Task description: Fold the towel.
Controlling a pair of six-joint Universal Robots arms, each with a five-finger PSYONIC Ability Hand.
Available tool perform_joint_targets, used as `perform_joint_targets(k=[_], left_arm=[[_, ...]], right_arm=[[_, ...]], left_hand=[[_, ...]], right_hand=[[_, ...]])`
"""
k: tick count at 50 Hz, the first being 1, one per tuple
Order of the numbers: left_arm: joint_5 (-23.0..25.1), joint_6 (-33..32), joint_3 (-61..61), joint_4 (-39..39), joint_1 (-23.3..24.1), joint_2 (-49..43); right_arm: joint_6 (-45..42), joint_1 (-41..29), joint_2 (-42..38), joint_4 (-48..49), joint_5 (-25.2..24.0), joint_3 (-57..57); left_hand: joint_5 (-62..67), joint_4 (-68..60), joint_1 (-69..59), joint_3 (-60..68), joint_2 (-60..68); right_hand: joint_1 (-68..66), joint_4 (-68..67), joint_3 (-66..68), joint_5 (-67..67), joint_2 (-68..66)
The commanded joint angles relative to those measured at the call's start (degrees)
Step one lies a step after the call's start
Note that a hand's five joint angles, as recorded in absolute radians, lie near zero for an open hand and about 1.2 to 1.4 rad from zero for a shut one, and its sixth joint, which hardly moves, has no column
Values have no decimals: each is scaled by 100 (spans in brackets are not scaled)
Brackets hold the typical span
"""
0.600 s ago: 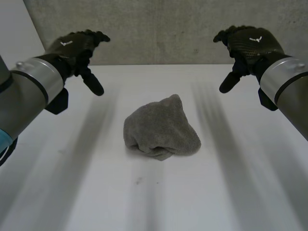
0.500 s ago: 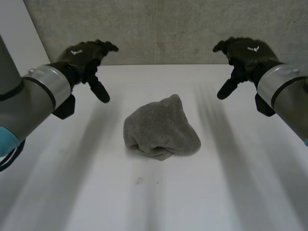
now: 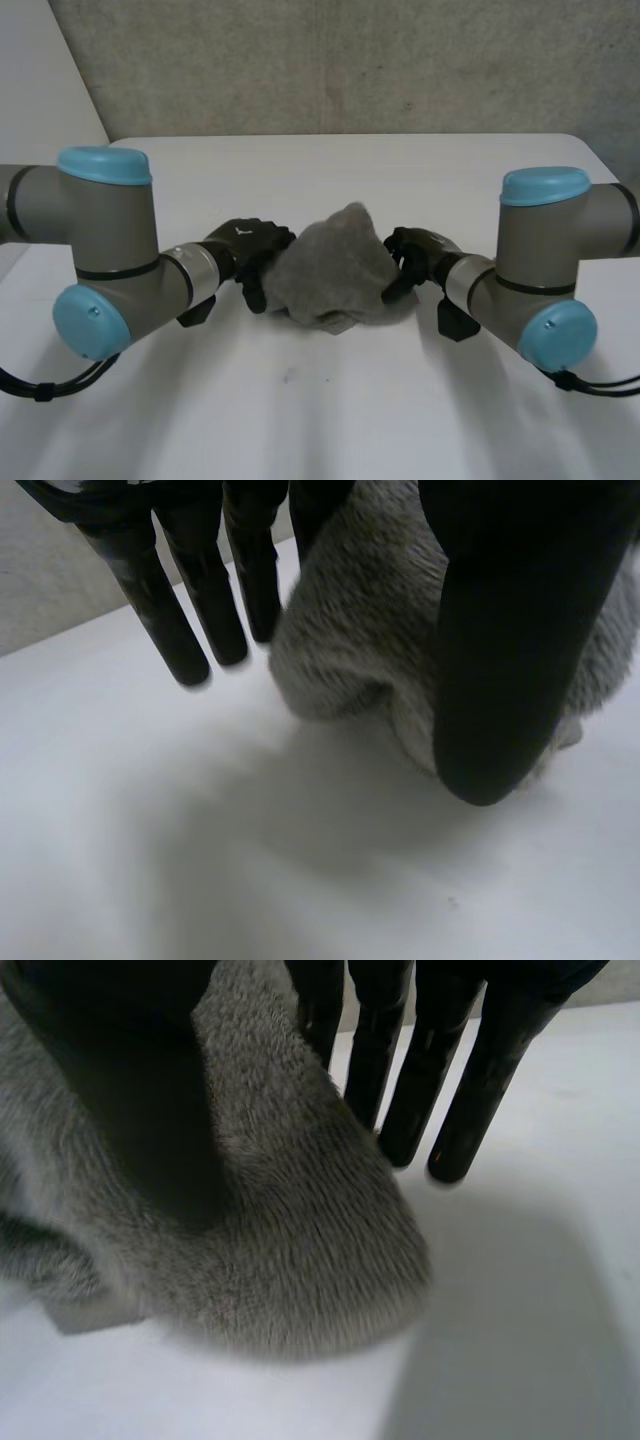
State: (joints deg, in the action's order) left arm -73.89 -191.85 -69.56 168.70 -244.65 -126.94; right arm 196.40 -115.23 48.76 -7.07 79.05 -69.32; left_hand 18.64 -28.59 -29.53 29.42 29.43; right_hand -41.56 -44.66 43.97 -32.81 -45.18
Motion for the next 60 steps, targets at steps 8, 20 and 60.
perform_joint_targets(k=[8, 20, 60], left_arm=[[-1274, 639, 1188, 918, 199, 800], [-1866, 737, -993, 998, 874, 2137], [-1471, 728, -1737, 1279, 647, 1901]], right_arm=[[-1355, -35, 835, 1486, -66, 1789], [-2950, -412, 1540, 1729, -161, 843], [-4418, -175, 2806, 1173, -883, -2903]], left_hand=[[5136, -5141, -5047, 5058, 5057], [5136, -5141, -5047, 5058, 5057], [-76, 72, 165, -154, -155]], right_hand=[[-3844, -3534, 3603, -3719, -3482], [-3844, -3534, 3603, -3719, -3482], [-3844, -3534, 3603, -3719, -3482]])
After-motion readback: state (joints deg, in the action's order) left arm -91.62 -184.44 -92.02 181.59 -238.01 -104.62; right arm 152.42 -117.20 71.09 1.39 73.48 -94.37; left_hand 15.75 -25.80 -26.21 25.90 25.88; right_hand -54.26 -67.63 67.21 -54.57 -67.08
